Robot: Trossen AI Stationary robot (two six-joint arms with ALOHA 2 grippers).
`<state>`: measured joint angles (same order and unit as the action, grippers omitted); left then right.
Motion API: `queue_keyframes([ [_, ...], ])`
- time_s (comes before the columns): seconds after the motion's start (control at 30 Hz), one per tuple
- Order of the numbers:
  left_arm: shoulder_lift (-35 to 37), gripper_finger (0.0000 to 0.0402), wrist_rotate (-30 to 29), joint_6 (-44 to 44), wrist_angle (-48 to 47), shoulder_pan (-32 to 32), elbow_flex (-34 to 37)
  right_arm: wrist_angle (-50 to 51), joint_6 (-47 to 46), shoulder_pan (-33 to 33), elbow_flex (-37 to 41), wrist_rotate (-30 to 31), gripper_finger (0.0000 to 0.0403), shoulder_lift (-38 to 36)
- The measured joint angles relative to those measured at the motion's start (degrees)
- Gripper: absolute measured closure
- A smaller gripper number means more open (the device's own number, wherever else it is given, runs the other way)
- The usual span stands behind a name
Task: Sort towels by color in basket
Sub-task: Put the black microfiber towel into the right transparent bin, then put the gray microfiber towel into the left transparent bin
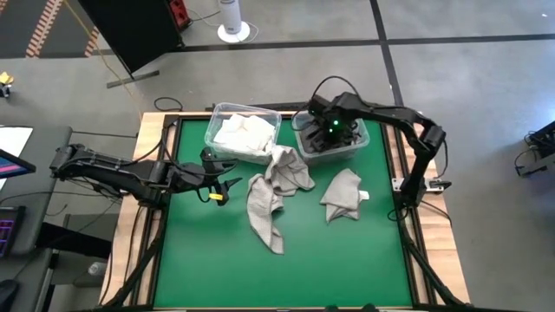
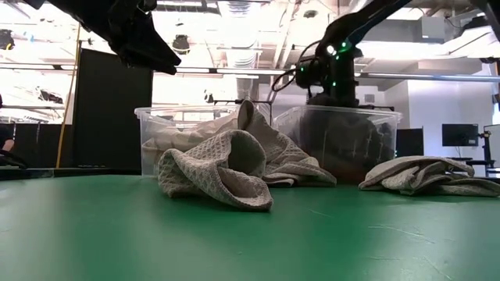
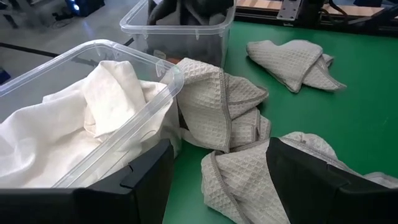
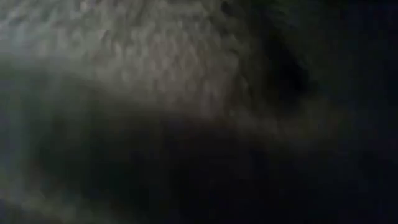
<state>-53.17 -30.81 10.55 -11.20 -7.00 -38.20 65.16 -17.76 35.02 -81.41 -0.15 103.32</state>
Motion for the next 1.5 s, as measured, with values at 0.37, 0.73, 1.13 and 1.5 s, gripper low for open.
queue_keyframes([
  [0.37, 0.00, 0.0155, 0.02, 0.31, 0.04, 0.01, 0.00, 2.17, -3.81, 0.37, -4.70, -0.14, 0.0131, -10.61],
  [0.73, 0.00, 0.0155, 0.02, 0.42, 0.11, -0.01, -0.02, 3.26, -2.98, -1.40, -8.74, 0.18, 0.0131, -19.53],
  [1.13, -0.02, 0.0155, 0.61, 0.73, -0.32, -0.15, -0.02, -4.23, -1.63, -15.79, -2.08, 13.64, 0.0131, -28.50],
  [1.5, -0.05, 0.0155, 2.39, 1.76, -0.57, -0.20, -0.02, -16.08, -6.29, -25.27, 14.36, 21.15, 0.0131, -36.61],
])
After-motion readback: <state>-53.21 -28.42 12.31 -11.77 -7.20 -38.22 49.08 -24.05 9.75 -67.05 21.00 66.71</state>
